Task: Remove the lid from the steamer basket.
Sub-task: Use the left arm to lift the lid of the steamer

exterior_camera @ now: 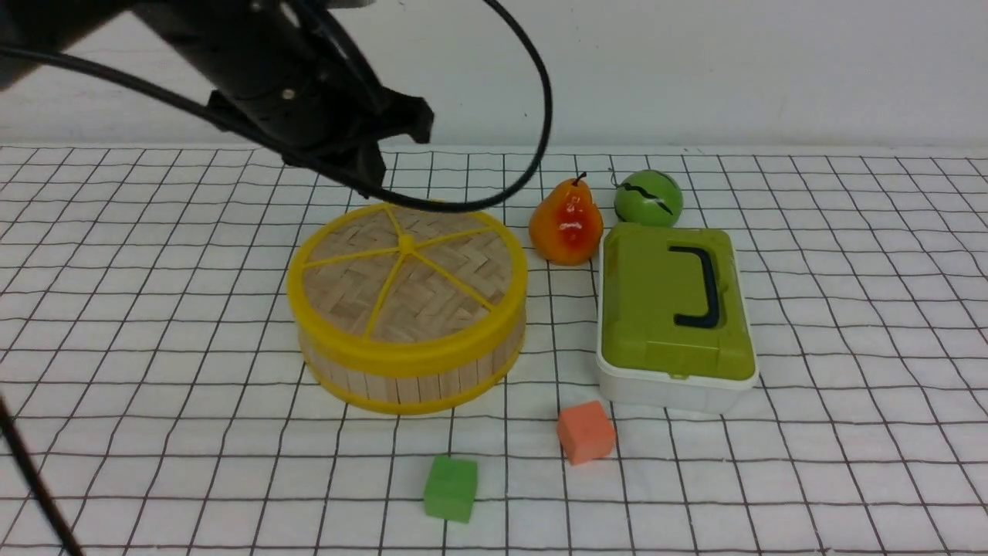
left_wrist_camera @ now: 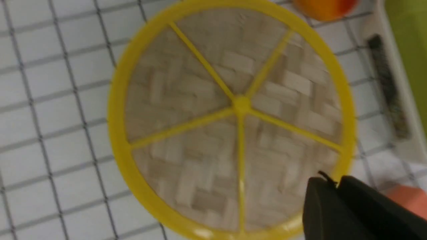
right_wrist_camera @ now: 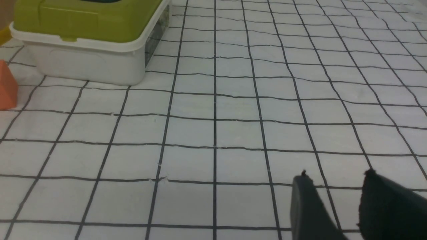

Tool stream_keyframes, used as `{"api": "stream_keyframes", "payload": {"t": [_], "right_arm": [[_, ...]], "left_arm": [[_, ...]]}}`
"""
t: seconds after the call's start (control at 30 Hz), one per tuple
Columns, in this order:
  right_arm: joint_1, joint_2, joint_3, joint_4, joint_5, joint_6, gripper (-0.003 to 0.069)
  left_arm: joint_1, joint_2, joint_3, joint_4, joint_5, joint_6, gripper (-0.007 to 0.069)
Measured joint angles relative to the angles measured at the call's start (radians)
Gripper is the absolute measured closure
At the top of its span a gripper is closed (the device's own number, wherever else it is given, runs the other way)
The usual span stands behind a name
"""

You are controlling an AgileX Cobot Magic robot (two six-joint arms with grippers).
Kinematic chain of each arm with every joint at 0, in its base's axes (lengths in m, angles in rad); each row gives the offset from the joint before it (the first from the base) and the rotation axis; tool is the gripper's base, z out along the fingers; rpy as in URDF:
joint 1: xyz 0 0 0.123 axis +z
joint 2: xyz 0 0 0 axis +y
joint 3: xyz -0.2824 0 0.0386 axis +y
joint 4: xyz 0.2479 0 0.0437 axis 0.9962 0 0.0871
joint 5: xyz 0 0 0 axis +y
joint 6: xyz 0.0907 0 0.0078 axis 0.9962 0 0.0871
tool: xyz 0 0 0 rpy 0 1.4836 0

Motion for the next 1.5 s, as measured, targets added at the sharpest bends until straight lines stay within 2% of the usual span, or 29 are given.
{"api": "stream_keyframes", "payload": {"t": [0.17, 0.2, 0.3, 0.47, 0.7, 0.87, 1.0, 1.2, 1.5], "right_arm": [[0.000, 0.000, 0.000, 0.000, 0.000, 0.000, 0.0419], [0.000, 0.000, 0.000, 0.000, 0.000, 0.000, 0.0419], [0.000, 0.000, 0.000, 0.000, 0.000, 0.000, 0.0419], [0.000, 0.000, 0.000, 0.000, 0.000, 0.000, 0.0419], [0.000, 0.000, 0.000, 0.000, 0.000, 0.000, 0.0419], [0.000, 0.000, 0.000, 0.000, 0.000, 0.000, 0.0419], [0.000, 0.000, 0.000, 0.000, 0.000, 0.000, 0.0419], [0.000, 0.000, 0.000, 0.000, 0.000, 0.000, 0.0419], [0.000, 0.000, 0.000, 0.000, 0.000, 0.000, 0.0419]], "left_arm": [[-0.040, 0.118, -0.088, 0.109, 0.000, -0.035, 0.0424], [-0.042, 0.163, -0.111, 0.120, -0.002, -0.045, 0.0371], [-0.041, 0.214, -0.118, 0.135, -0.012, -0.079, 0.0325], [-0.039, 0.276, -0.118, 0.150, -0.044, -0.118, 0.0312], [-0.039, 0.308, -0.118, 0.208, -0.058, -0.247, 0.0312], [-0.039, 0.309, -0.121, 0.220, -0.061, -0.273, 0.0328], [-0.039, 0.311, -0.123, 0.220, -0.062, -0.279, 0.0381], [-0.039, 0.311, -0.123, 0.220, -0.063, -0.284, 0.0505], [-0.039, 0.308, -0.125, 0.217, -0.064, -0.304, 0.0523]]}}
